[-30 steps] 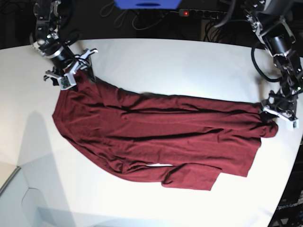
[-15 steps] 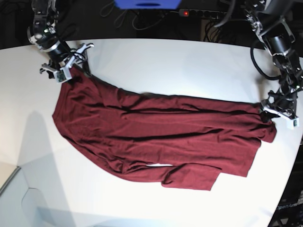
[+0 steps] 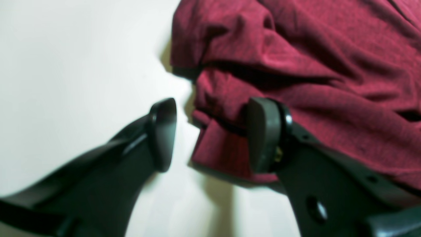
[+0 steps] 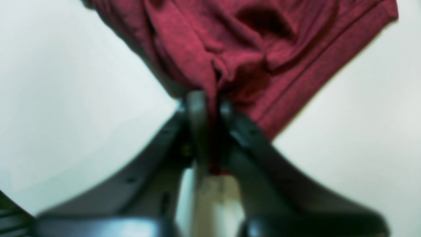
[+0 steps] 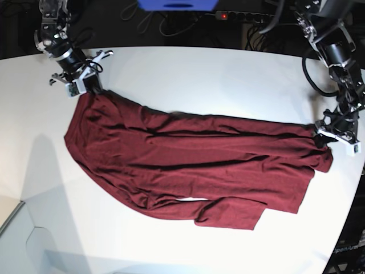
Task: Layout the t-shirt on the table in an organized manner, then fold the t-shirt properly
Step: 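Pull the shirt taut between both grippers, right gripper moving outward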
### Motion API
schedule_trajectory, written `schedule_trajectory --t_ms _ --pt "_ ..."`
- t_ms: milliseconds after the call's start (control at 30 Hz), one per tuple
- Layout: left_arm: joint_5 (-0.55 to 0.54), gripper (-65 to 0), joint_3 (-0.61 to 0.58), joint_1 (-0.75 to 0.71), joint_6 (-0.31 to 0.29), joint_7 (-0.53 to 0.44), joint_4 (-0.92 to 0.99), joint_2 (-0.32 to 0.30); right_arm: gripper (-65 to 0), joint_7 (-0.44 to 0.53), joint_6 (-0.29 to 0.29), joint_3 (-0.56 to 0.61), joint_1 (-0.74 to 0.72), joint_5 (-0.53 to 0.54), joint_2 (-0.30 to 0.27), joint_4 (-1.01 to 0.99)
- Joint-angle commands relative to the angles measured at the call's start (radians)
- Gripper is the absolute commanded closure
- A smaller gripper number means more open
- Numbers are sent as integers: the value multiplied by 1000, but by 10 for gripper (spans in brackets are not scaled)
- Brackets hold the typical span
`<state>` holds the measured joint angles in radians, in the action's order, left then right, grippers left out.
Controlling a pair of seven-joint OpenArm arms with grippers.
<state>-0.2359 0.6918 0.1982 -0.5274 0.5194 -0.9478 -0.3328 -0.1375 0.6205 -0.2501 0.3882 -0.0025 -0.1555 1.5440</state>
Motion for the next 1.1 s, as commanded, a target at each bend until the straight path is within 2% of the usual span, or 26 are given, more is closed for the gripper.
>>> schedule_trajectory --t_ms 0,333,633,733,933,1067 --pt "-16 -332 1 17 -4 -23 -15 -24 0 3 0 -5 1 3 -23 19" --pt "-16 -332 1 17 -4 -25 -15 -27 0 3 0 -38 -2 3 -69 74" --pt "-16 -332 2 17 -4 -25 -15 -27 -1 -6 0 -35 -70 3 -118 62" --pt "-16 -332 2 17 -4 -25 -15 -27 -52 -7 0 -35 -88 3 -118 60" --pt "-24 -332 9 17 -4 -21 -30 -27 -242 0 0 -38 -90 2 -114 36" --pt "-29 -361 10 4 -6 -14 -107 -24 -319 2 0 -50 -90 2 -114 45"
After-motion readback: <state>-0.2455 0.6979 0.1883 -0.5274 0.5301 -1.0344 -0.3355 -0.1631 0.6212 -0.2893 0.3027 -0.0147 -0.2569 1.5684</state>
